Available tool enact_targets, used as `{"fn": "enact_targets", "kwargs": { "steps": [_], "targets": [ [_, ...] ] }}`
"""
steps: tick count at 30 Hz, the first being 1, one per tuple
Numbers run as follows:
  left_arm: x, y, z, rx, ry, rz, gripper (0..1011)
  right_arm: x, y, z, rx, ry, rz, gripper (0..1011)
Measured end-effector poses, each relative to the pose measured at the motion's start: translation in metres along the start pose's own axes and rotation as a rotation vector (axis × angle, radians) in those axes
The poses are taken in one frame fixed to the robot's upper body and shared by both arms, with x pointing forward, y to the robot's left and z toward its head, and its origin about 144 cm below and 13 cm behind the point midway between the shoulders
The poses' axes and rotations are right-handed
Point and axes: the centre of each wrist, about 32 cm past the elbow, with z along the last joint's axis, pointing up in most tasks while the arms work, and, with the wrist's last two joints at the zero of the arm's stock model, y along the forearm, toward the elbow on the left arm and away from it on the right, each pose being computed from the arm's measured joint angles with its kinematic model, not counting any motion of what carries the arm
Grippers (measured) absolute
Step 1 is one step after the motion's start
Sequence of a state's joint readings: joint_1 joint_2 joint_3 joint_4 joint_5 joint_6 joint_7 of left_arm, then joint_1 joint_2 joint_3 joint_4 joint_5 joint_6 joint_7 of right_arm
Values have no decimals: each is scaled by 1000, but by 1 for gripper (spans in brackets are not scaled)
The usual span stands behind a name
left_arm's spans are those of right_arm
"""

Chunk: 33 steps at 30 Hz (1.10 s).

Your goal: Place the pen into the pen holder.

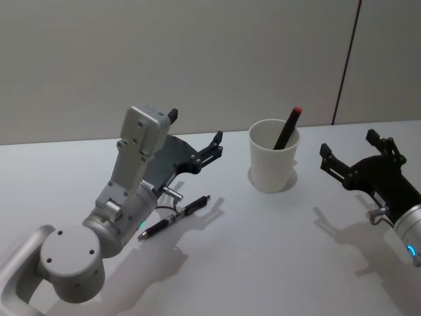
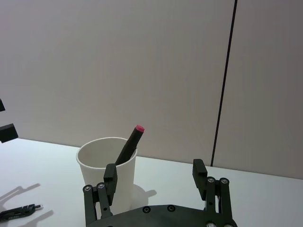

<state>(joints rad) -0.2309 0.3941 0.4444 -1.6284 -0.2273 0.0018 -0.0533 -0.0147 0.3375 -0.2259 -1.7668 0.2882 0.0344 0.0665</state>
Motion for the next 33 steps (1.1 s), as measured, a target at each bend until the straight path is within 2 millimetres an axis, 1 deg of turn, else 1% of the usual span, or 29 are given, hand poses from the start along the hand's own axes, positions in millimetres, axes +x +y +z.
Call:
{"fn": "enact_targets", "kwargs": {
  "steps": [12,19,33],
  "targets": [
    [13,14,-1,19,39,-51,1001,0,0,0,0,-1,0,1001],
    [24,25,0,48,61,-81,1001,0,0,0,0,-1,0,1001],
    [39,36,-1,104,87,-177,1001,0,0,0,0,-1,0,1001]
  ]
}}
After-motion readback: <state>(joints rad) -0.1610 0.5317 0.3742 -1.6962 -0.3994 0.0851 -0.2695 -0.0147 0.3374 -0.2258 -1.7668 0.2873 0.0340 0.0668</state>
